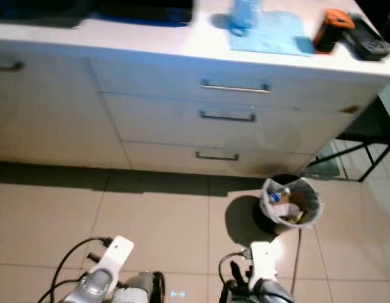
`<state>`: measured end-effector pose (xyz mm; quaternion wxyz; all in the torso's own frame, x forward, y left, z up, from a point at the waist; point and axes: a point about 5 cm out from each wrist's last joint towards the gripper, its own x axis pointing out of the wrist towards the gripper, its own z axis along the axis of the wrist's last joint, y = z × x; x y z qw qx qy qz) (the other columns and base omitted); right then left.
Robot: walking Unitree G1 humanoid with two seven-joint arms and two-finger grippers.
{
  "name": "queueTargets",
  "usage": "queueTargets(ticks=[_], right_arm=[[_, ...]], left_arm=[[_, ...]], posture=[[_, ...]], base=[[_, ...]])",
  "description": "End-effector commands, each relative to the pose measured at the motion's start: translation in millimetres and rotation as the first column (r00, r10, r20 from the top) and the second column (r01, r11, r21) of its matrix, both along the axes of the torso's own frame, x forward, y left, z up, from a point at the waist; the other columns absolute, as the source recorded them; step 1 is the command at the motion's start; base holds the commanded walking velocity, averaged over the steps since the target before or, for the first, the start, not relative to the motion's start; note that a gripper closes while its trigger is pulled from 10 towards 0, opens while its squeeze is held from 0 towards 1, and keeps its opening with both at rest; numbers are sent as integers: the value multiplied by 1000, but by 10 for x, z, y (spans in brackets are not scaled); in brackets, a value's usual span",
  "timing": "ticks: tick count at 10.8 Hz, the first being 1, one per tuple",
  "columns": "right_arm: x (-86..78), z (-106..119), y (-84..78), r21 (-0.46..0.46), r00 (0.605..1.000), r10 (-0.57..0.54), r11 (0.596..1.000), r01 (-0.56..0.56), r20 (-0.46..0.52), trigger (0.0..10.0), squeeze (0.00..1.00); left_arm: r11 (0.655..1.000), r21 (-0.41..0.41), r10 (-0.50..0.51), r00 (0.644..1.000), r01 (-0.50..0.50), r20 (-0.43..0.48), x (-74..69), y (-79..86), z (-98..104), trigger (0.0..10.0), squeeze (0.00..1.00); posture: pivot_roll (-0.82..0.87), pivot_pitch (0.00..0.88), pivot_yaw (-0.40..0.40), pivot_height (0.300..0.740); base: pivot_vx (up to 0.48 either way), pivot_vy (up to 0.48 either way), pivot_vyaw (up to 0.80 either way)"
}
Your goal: Kitchen organization
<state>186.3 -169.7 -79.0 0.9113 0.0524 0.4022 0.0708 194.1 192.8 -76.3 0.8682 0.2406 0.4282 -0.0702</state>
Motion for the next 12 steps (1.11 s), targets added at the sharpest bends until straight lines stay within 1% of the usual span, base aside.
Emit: queueTargets(ticks=[1, 4, 12], right_arm=[[-108, -51, -56, -9, 999, -11, 1000, 11, -39, 10000, 0], [-113, -53, -54, -7, 999, -12, 1000, 11, -41, 10000, 0], [-120, -55, -57, -6, 999, -11, 1000, 11, -42, 10000, 0]], left_arm=[[1000, 7, 15, 997, -14, -77, -219, 20, -114, 10000, 0], [1000, 5, 13, 998, -12, -64, -187, 12, -99, 10000, 0], [1000, 1, 14, 999, -14, -50, -163, -4, -89, 10000, 0]], posture=[[82, 205, -43, 740], [81, 208, -44, 740], [85, 209, -47, 740]], base=[[0, 480, 0], [0, 480, 0], [0, 480, 0]])
